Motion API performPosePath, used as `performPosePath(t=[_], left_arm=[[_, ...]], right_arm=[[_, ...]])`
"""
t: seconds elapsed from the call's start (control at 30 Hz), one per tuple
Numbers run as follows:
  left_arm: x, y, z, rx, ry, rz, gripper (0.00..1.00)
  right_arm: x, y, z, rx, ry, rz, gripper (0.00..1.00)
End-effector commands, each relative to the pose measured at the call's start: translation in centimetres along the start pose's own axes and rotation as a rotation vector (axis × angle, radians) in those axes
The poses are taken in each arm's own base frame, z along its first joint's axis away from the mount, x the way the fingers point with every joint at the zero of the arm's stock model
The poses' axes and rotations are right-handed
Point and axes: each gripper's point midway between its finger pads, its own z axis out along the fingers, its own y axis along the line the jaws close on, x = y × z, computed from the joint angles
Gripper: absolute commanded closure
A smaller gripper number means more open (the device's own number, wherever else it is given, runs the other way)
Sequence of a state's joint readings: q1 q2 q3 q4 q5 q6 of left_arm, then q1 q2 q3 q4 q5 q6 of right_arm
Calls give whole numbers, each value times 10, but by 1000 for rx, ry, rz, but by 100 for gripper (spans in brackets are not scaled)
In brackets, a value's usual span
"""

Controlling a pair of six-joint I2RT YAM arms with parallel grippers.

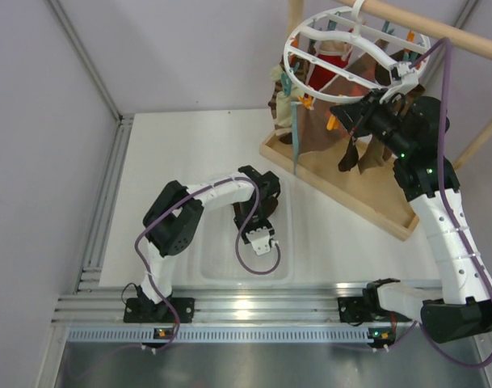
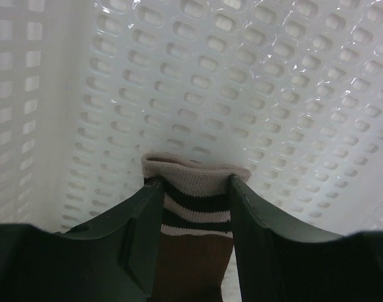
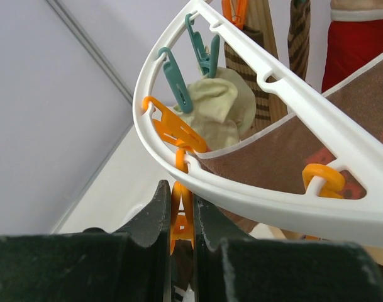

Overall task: Clip the socks to the hanger
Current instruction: Pick up the sock from the bin.

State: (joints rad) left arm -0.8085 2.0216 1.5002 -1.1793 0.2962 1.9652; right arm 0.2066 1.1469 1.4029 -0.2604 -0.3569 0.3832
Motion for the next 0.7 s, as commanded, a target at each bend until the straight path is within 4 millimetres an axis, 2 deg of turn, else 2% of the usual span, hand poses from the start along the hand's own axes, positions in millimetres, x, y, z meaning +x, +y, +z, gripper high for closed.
performPosePath(t=[0.0, 0.07, 0.1, 0.2, 0.27, 0.33, 0.37, 0.4, 0.47, 0.5, 0.6, 0.67], left_arm=[[10, -4, 7, 60, 18, 122, 51], [7, -6, 13, 66, 4, 118, 62], [6, -4, 13, 57, -1, 112, 72], [-4, 2, 7, 11, -27, 96, 79], [-15, 8, -8, -30, -49, 84, 82], [-26, 18, -33, -95, -59, 78, 85], [-36, 15, -42, -101, -91, 45, 85], [-44, 22, -63, -157, -94, 40, 86], [-59, 22, -84, -192, -141, 1, 89], [-68, 27, -108, -254, -144, -19, 91], [-86, 39, -148, -388, -199, -123, 99], [-95, 47, -180, -508, -229, -178, 100]], right_arm=[[-6, 14, -7, -48, 6, -42, 100], [-6, 14, -8, -50, 5, -48, 100], [-6, 13, -8, -49, 5, -51, 100], [-5, 13, -9, -48, 3, -53, 100], [-3, 13, -9, -49, 8, -50, 100], [-2, 12, -8, -49, 8, -48, 100], [-3, 12, -9, -50, 4, -47, 100], [-3, 12, -9, -51, 3, -47, 100], [-4, 13, -9, -51, -2, -47, 100], [-5, 12, -9, -51, -5, -49, 100], [-8, 14, -9, -57, -13, -45, 100], [-10, 16, -9, -63, -23, -45, 100]])
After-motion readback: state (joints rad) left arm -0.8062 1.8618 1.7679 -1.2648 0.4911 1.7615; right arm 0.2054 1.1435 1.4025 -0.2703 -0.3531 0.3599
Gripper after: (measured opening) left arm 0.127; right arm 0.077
